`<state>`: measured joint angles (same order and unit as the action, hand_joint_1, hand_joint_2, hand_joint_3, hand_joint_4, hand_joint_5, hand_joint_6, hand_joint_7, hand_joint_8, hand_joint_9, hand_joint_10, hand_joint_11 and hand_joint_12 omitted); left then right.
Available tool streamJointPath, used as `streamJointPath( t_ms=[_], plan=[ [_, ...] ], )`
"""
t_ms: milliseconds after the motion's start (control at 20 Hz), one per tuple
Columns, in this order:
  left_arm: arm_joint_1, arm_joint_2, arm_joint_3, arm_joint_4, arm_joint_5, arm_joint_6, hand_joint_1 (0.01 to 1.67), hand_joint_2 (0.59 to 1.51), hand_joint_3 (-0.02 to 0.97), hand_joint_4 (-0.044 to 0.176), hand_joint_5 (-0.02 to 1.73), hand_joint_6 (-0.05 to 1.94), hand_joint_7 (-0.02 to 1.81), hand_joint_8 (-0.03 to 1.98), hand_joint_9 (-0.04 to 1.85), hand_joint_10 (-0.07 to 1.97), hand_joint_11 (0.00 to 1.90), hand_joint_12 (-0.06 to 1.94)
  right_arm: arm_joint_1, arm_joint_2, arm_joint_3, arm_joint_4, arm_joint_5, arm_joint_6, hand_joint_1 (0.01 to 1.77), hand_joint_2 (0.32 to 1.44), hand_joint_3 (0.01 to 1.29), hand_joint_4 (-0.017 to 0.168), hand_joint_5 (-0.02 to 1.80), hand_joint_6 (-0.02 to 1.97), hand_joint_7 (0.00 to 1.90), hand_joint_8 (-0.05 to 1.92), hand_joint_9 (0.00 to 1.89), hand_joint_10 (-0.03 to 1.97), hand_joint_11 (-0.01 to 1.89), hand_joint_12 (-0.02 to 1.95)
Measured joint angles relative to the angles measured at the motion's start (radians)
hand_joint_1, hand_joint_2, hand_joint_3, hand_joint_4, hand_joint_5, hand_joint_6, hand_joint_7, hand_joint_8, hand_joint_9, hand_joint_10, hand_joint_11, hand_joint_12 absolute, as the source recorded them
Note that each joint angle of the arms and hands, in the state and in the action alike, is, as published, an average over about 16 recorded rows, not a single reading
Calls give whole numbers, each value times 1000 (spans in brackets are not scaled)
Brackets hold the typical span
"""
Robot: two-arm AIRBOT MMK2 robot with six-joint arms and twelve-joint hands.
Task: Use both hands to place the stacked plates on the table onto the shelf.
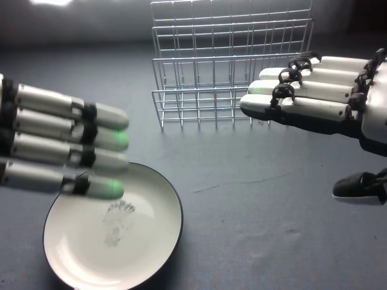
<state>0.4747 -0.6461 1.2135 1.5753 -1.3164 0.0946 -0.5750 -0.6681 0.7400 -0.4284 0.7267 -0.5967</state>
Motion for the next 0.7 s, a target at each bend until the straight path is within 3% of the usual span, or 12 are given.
streamJointPath(
  t_ms=[350, 700],
  plan=[
    [-16, -5, 27, 89, -1, -41, 14, 1103, 14, -2, 22, -10, 21, -13, 17, 6, 13, -12, 9, 0, 0, -23, -33, 8, 1174, 968, 24, -3, 25, 16, 22, 13, 23, 5, 21, 518],
    [44, -16, 46, 166, 22, -53, 14, 1113, 14, -2, 21, -10, 20, -13, 17, 7, 13, -12, 15, 0, 0, -44, -51, 15, 1133, 963, 24, -3, 52, 16, 29, 13, 30, 5, 21, 518]
  ],
)
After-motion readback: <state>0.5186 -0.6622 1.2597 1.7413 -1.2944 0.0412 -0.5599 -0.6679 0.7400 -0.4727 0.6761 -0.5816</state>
